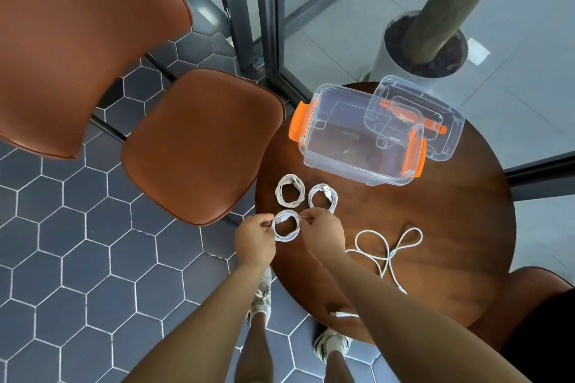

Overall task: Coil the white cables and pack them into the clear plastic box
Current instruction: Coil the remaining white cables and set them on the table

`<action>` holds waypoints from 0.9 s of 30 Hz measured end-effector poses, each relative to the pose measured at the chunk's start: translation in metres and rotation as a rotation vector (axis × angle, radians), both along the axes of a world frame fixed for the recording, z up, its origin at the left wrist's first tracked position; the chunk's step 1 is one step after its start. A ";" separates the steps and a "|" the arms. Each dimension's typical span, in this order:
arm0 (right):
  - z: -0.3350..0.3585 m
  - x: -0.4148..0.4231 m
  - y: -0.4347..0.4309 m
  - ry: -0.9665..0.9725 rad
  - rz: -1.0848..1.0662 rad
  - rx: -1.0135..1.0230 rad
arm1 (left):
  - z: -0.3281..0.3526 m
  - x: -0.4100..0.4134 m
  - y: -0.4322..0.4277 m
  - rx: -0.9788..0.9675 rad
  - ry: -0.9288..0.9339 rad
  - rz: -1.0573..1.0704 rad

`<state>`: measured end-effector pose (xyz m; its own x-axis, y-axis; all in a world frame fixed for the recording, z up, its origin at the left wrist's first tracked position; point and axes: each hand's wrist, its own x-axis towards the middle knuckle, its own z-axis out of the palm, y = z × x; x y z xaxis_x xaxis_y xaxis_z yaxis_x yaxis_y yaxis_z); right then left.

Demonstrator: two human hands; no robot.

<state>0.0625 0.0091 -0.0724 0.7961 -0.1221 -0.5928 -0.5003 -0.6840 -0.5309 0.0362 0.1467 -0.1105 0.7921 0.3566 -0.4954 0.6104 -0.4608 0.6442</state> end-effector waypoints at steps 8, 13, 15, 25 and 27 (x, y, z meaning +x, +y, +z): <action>0.006 -0.017 -0.017 -0.096 -0.001 -0.020 | 0.017 -0.016 -0.005 0.105 -0.065 -0.141; 0.013 -0.035 -0.043 -0.059 -0.050 0.018 | 0.032 -0.026 -0.023 0.105 -0.086 -0.276; 0.018 -0.044 -0.057 -0.051 -0.054 0.005 | 0.038 -0.030 -0.034 0.085 -0.058 -0.334; 0.021 -0.109 -0.153 0.022 -0.017 -0.132 | 0.044 -0.085 -0.102 0.148 0.095 -0.874; 0.015 -0.118 -0.160 0.029 0.049 -0.121 | 0.041 -0.092 -0.114 0.255 0.105 -1.035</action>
<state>-0.0553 -0.1504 -0.0572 0.7854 -0.1555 -0.5991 -0.4789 -0.7660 -0.4290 -0.0562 0.0326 -0.0695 0.7265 -0.3611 -0.5846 -0.1074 -0.9000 0.4225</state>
